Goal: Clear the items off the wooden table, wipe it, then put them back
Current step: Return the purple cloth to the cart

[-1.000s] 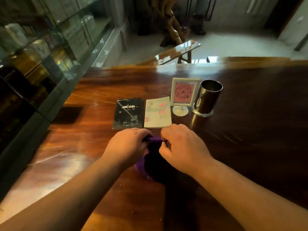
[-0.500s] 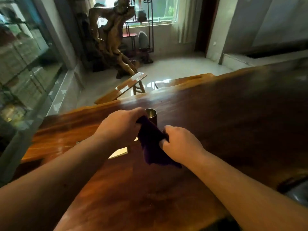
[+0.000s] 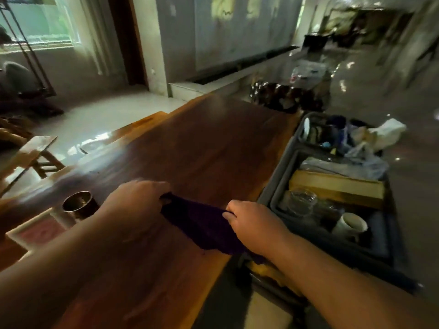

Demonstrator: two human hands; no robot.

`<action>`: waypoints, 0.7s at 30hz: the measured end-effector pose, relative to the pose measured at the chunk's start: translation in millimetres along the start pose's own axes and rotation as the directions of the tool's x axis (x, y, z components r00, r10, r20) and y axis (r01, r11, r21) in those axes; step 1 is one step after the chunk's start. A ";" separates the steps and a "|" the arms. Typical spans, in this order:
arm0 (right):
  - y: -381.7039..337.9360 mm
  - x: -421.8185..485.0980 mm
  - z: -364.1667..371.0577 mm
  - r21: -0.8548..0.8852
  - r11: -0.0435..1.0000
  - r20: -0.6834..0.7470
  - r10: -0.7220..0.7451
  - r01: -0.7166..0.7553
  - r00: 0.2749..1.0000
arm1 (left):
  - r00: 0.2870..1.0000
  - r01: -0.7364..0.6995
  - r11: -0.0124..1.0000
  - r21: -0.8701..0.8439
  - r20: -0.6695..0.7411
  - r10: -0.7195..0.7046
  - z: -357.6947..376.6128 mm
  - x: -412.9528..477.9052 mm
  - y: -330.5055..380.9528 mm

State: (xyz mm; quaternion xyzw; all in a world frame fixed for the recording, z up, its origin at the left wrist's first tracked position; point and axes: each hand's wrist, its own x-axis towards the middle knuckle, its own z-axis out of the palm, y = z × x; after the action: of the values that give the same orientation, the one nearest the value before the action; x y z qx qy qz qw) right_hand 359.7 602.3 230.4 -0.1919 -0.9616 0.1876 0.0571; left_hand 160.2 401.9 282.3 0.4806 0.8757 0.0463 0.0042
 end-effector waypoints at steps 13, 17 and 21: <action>198.9 -123.8 -52.5 -0.197 0.940 -0.069 0.270 -0.279 0.960 | 0.937 -0.264 0.950 -0.166 0.191 0.294 88.1 101.4 202.1; 244.1 -112.0 -51.0 -0.127 0.934 -0.098 0.322 -0.333 0.942 | 0.944 -0.245 0.954 -0.173 0.183 0.275 110.0 135.3 233.2; 272.9 -91.1 -40.5 -0.120 0.936 -0.086 0.321 -0.330 0.943 | 0.950 -0.194 0.975 -0.107 0.229 0.213 135.7 162.6 249.2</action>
State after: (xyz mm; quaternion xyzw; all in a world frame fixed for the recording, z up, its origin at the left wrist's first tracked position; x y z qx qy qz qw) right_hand 545.7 814.1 159.9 -0.3578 -0.9245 0.1237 0.0435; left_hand 289.4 682.3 174.4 0.5698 0.8119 0.0247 0.1245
